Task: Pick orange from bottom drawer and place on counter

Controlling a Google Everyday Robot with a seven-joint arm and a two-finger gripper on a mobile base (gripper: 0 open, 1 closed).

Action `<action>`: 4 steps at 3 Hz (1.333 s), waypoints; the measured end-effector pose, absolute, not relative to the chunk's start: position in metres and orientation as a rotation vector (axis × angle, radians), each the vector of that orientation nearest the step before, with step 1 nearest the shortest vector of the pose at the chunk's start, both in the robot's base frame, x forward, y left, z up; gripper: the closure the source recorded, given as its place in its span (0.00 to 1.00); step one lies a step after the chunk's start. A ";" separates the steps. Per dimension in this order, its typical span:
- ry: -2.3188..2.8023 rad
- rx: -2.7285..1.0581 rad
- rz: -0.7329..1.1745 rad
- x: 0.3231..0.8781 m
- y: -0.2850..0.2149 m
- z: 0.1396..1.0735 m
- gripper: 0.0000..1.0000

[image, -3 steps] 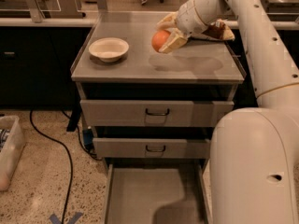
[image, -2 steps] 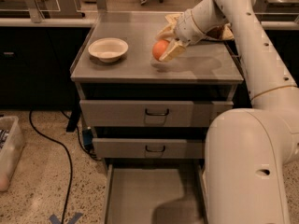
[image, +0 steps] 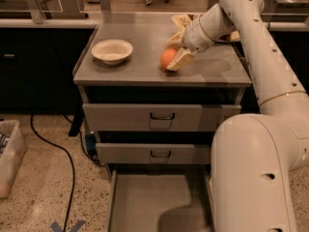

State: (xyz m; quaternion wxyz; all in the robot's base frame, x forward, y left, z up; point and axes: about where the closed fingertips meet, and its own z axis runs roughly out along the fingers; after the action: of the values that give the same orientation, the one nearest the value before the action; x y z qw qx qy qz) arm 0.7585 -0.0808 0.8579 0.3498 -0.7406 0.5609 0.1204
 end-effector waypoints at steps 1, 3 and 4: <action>1.453 -1.919 0.312 0.758 -0.081 0.858 0.81; 1.453 -1.919 0.312 0.759 -0.081 0.858 0.34; 1.453 -1.919 0.312 0.759 -0.081 0.858 0.13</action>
Offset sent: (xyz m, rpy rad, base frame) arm 0.0000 0.0000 0.0000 0.0000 0.0000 0.0000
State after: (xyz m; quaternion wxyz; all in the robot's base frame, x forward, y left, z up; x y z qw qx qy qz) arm 0.7585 -0.0808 0.8579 0.3499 -0.7406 0.5609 0.1204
